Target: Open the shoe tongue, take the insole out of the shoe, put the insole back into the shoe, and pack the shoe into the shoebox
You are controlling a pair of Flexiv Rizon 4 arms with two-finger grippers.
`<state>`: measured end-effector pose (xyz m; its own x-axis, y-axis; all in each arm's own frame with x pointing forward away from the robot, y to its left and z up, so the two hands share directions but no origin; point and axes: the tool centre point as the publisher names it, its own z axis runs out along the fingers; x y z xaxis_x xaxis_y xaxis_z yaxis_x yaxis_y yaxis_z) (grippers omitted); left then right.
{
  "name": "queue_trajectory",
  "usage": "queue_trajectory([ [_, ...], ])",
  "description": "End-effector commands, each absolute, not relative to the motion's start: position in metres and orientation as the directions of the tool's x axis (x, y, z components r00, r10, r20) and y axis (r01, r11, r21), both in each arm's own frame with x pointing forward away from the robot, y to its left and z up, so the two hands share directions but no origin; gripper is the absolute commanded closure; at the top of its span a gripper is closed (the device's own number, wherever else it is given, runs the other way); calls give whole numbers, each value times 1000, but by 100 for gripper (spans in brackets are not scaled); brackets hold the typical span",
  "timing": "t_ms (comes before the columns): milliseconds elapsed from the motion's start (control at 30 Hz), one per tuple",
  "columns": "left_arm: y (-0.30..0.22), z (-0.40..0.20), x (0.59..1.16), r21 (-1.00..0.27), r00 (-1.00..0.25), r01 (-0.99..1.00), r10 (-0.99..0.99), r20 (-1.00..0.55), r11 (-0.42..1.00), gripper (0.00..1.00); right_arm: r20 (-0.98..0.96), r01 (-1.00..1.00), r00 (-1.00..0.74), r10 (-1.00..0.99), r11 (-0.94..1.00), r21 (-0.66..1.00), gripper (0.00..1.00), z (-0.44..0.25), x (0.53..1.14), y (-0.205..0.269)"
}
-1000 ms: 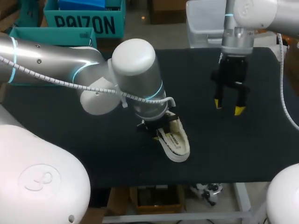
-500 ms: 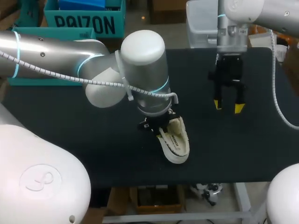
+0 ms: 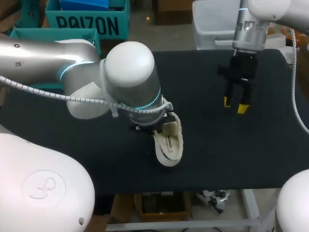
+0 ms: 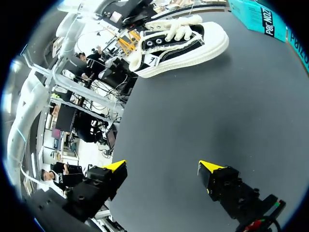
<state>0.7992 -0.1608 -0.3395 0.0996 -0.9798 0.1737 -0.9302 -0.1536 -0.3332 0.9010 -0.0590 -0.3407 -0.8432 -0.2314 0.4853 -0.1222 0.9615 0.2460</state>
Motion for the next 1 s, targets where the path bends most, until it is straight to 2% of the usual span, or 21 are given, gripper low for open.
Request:
queue_trajectory([
  [33,-130,-315,789,-436,12,-891,-968,252,-125,100,357,-110,-916,-184,970,217,0,-338,891,-52],
  [233,-113,-294,793,-433,-114,-901,-960,256,-9,100,298,-70,-946,-129,977,201,0,-336,886,-50],
  [433,-94,-274,804,-417,-265,-897,-932,246,145,100,263,67,-965,27,987,147,0,-336,885,-40],
  [600,-69,-255,821,-399,-402,-868,-890,215,295,100,263,67,-965,27,987,147,0,-336,885,-40],
  [1000,-23,-206,857,-385,-637,-735,-763,111,558,100,263,67,-965,27,987,147,0,-336,885,-40],
])
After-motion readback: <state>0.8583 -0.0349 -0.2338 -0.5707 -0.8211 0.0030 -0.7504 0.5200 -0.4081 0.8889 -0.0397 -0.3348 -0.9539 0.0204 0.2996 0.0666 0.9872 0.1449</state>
